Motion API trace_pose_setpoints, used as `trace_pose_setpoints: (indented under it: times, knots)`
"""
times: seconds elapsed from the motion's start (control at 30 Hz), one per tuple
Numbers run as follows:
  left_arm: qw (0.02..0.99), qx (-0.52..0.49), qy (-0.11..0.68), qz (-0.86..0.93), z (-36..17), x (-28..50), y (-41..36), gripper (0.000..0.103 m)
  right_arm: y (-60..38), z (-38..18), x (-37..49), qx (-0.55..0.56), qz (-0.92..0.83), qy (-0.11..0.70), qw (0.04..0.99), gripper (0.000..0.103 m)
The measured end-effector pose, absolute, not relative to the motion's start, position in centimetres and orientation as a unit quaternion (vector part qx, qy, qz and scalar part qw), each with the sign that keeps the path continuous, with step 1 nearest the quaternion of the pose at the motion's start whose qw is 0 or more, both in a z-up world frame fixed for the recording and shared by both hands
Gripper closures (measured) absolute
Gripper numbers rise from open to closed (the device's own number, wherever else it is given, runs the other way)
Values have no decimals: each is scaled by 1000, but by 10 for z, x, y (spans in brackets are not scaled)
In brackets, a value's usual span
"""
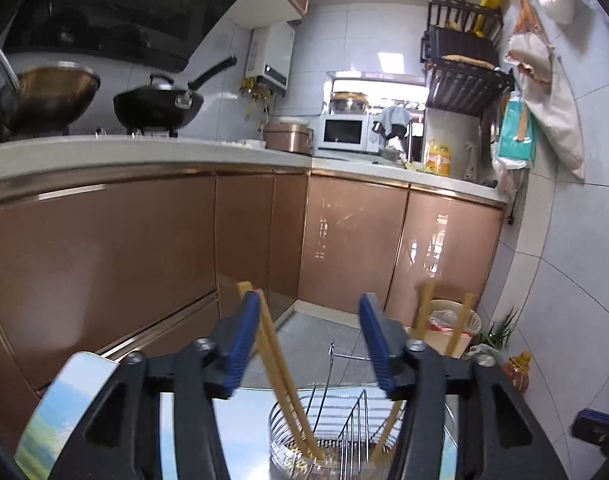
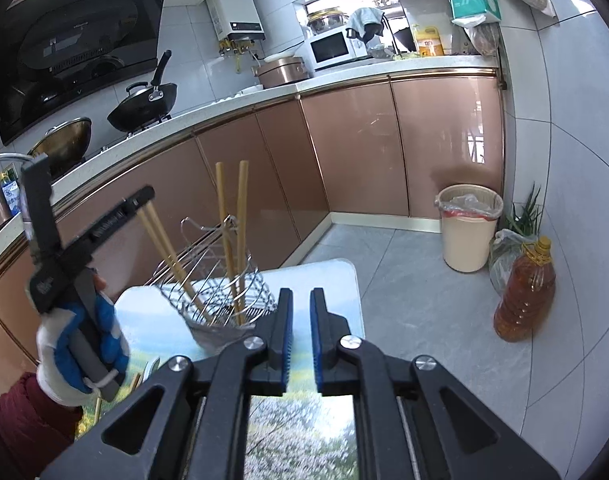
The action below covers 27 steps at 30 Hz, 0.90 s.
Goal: Organize utensils
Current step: 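Open the left tool to drop its chopstick into the wire holder, then move both tools back down over the loose chopsticks on the table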
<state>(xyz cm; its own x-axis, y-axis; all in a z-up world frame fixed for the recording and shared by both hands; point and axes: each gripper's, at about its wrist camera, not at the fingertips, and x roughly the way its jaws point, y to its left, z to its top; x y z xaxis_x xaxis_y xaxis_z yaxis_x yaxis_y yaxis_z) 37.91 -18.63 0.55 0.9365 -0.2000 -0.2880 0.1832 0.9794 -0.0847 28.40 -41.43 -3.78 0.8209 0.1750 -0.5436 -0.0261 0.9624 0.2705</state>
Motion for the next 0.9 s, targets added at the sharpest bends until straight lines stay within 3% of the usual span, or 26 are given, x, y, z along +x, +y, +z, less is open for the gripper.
trace_pose_setpoints:
  times: [0.1,0.23,0.47,0.9]
  knots:
    - [984,-20,145,-99,16,351,-175,23,-401,-40,270,124,61,299,944,69]
    - [985,-18,148,-89,24,313,-150,11,-383,-40,248,113,60,301,945,55]
    - [982,-2,175,-69,36,253,-104,8,-361,-32,204,104,61,294,948,41]
    - [969,-8,243,-37,52,175,-10,8,-327,-5,147,90,83,284,951,40]
